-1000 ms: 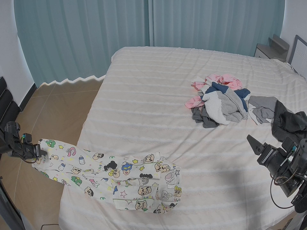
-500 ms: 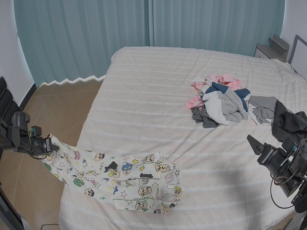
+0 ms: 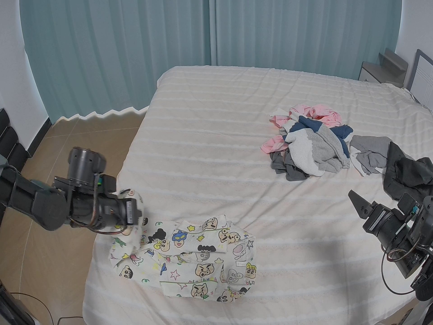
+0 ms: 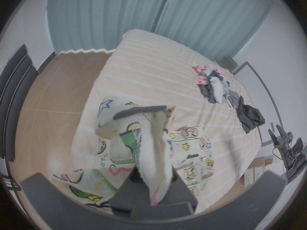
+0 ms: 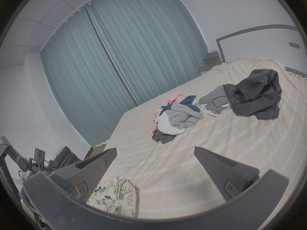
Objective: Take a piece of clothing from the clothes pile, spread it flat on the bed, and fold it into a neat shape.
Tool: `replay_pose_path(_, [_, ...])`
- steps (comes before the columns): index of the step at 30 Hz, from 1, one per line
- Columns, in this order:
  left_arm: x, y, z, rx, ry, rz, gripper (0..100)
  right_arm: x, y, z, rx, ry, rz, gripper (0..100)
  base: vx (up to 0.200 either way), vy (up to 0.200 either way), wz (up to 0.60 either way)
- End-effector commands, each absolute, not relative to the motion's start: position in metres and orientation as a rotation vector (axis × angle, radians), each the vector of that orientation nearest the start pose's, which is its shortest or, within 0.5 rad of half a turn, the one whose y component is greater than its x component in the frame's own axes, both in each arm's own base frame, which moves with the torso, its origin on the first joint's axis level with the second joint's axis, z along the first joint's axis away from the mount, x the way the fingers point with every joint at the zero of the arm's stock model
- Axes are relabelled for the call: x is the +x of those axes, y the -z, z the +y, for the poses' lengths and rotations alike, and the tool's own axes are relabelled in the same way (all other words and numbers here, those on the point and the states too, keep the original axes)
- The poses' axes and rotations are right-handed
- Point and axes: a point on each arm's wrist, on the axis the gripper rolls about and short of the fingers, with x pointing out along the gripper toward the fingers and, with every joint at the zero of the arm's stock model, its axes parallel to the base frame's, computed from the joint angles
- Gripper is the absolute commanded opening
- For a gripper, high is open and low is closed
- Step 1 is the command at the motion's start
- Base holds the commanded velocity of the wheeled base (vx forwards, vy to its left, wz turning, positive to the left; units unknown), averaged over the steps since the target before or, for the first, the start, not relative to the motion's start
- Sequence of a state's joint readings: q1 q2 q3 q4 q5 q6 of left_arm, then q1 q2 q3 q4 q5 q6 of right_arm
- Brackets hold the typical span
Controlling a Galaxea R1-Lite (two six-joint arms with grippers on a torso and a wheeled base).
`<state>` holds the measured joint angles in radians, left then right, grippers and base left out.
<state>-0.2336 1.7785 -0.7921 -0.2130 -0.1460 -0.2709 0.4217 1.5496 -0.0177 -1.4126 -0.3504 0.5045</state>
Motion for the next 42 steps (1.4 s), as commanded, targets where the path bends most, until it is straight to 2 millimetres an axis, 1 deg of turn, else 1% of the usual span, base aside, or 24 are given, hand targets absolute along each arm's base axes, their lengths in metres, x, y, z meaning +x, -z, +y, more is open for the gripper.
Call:
replay_pose_path(1, [0.277,-0.104,-0.138,-0.174,0.305,0.805,0,0.161,-0.113,0.064,0.452,-0.038,0.143,100,0.000,0.000,0.00])
replay_pose_path(2, [0.279,-0.092,-0.156,-0.157,0.308,0.787,0,0.161,-0.113,0.064,0.452,-0.038,0.142,100,0.000,0.000,0.00])
replay_pose_path(4, [0.278,-0.082,-0.171,-0.160,0.321,0.777,0,0.161,-0.113,0.064,0.452,-0.038,0.143,100,0.000,0.000,0.00])
replay_pose_path(5, [0.278,-0.081,-0.173,-0.162,0.324,0.778,0,0.161,-0.113,0.064,0.452,-0.038,0.143,100,0.000,0.000,0.00])
replay_pose_path(6, [0.275,-0.075,-0.183,-0.172,0.341,0.784,0,0.161,-0.113,0.064,0.452,-0.038,0.143,100,0.000,0.000,0.00])
replay_pose_path(7, [0.275,-0.075,-0.183,-0.172,0.341,0.784,0,0.161,-0.113,0.064,0.452,-0.038,0.143,100,0.000,0.000,0.00])
replay_pose_path(8, [0.272,-0.070,-0.194,-0.176,0.365,0.791,0,0.161,-0.113,0.064,0.451,-0.038,0.144,100,0.000,0.000,0.00])
replay_pose_path(11, [0.270,-0.069,-0.207,-0.193,0.389,0.789,0,0.161,-0.112,0.064,0.451,-0.039,0.146,100,0.000,0.000,0.00])
replay_pose_path(12, [0.270,-0.069,-0.207,-0.193,0.389,0.789,0,0.161,-0.112,0.064,0.451,-0.039,0.146,100,0.000,0.000,0.00])
replay_pose_path(13, [0.270,-0.069,-0.213,-0.211,0.397,0.791,0,0.161,-0.112,0.064,0.450,-0.040,0.147,100,0.000,0.000,0.00])
replay_pose_path(18, [0.270,-0.071,-0.221,-0.260,0.404,0.795,0,0.161,-0.113,0.065,0.451,-0.042,0.145,100,0.000,0.000,0.00])
replay_pose_path(23, [0.268,-0.072,-0.226,-0.284,0.414,0.801,0,0.161,-0.113,0.065,0.451,-0.042,0.145,100,0.000,0.000,0.00])
replay_pose_path(28, [0.269,-0.067,-0.231,-0.279,0.418,0.809,0,0.161,-0.113,0.065,0.451,-0.043,0.144,100,0.000,0.000,0.00])
replay_pose_path(29, [0.269,-0.067,-0.231,-0.277,0.417,0.812,100,0.161,-0.113,0.065,0.451,-0.042,0.145,100,0.000,0.000,0.00])
replay_pose_path(36, [0.272,-0.069,-0.233,-0.304,0.417,0.784,100,0.161,-0.112,0.065,0.450,-0.042,0.147,100,0.000,0.000,0.00])
replay_pose_path(38, [0.273,-0.076,-0.234,-0.352,0.425,0.742,100,0.161,-0.112,0.065,0.450,-0.042,0.148,100,0.000,0.000,0.00])
replay_pose_path(40, [0.274,-0.077,-0.235,-0.364,0.426,0.733,100,0.161,-0.112,0.065,0.450,-0.042,0.147,100,0.000,0.000,0.00])
replay_pose_path(42, [0.274,-0.087,-0.233,-0.389,0.433,0.693,100,0.161,-0.112,0.065,0.450,-0.040,0.146,100,0.000,0.000,0.00])
